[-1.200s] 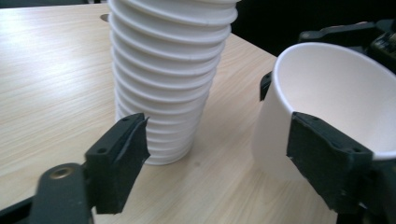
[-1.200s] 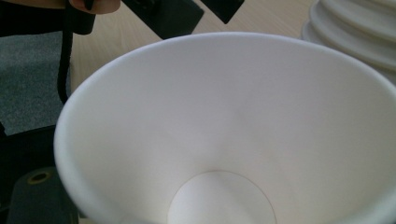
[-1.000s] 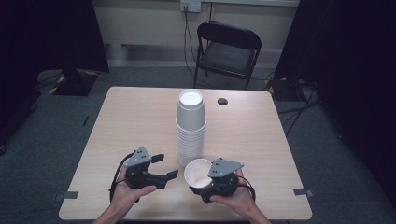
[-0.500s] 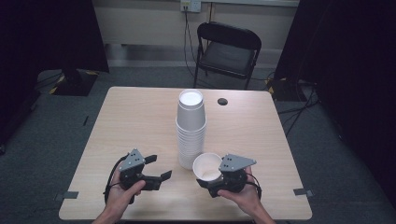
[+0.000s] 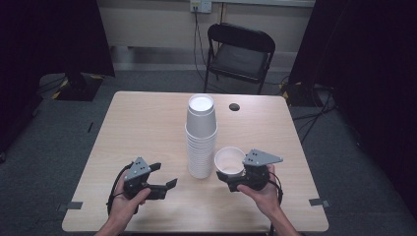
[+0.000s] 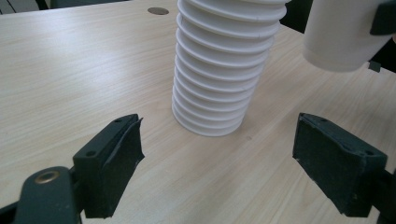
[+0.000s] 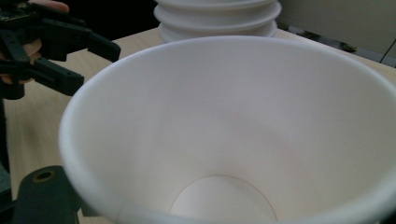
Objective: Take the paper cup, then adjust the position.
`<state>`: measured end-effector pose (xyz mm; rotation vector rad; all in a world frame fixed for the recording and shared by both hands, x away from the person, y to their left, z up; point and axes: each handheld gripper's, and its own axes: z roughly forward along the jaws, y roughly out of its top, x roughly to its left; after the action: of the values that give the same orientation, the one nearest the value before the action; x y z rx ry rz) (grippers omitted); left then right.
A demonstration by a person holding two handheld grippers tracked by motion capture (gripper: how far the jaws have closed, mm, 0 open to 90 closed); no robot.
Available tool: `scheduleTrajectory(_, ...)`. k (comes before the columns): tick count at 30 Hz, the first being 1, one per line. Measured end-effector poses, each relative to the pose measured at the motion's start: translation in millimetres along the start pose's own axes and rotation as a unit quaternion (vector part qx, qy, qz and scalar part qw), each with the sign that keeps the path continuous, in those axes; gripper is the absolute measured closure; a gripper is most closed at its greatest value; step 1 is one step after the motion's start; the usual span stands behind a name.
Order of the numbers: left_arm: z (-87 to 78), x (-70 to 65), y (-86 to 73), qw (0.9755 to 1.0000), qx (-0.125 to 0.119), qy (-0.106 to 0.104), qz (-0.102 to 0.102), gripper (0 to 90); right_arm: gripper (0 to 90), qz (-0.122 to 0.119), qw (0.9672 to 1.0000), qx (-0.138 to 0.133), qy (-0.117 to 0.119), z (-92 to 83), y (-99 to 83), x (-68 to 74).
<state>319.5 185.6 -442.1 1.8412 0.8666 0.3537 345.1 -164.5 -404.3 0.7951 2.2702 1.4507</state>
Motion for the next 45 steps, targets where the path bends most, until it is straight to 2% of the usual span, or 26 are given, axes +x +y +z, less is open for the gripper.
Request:
scheduleTrajectory(4, 0.6, 0.2, -0.8, 1.0000, 0.005, 0.004, 0.003, 15.5, 14.1, 0.003, 0.9998, -0.009, -0.015, -2.7, 4.5, -9.6)
scheduleTrajectory(8, 0.9, -0.6, -1.0, 0.9999, 0.005, 0.005, 0.011, 15.5, 14.1, 0.016, 0.9993, -0.017, -0.030, -3.8, 6.6, -21.0)
scheduleTrajectory(14, 2.0, -1.2, -2.0, 0.9998, 0.009, 0.009, 0.015, 15.5, 14.2, 0.022, 0.9983, -0.009, -0.054, 0.8, 7.2, -35.5)
scheduleTrajectory(19, 5.1, -1.1, -3.7, 0.9999, 0.014, 0.004, 0.007, 15.6, 14.2, 0.033, 0.9972, -0.004, -0.067, 7.1, 7.4, -47.6)
scheduleTrajectory(23, 6.2, -1.9, -4.5, 0.9998, 0.018, 0.003, 0.010, 15.6, 14.3, 0.039, 0.9963, -0.005, -0.076, 12.2, 6.8, -56.0)
scheduleTrajectory(34, 6.4, 1.1, -5.3, 0.9998, 0.017, 0.005, 0.003, 15.7, 14.3, 0.055, 0.9920, 0.004, -0.114, 25.8, 3.3, -78.9)
scheduleTrajectory(42, 6.5, 6.5, -7.2, 0.9998, 0.018, 0.007, -0.005, 15.8, 14.3, 0.066, 0.9901, 0.012, -0.123, 39.7, 1.3, -88.3)
scheduleTrajectory(45, 6.0, 7.6, -6.9, 0.9998, 0.017, 0.011, -0.008, 15.9, 14.3, 0.079, 0.9887, 0.013, -0.127, 46.8, -2.2, -94.4)
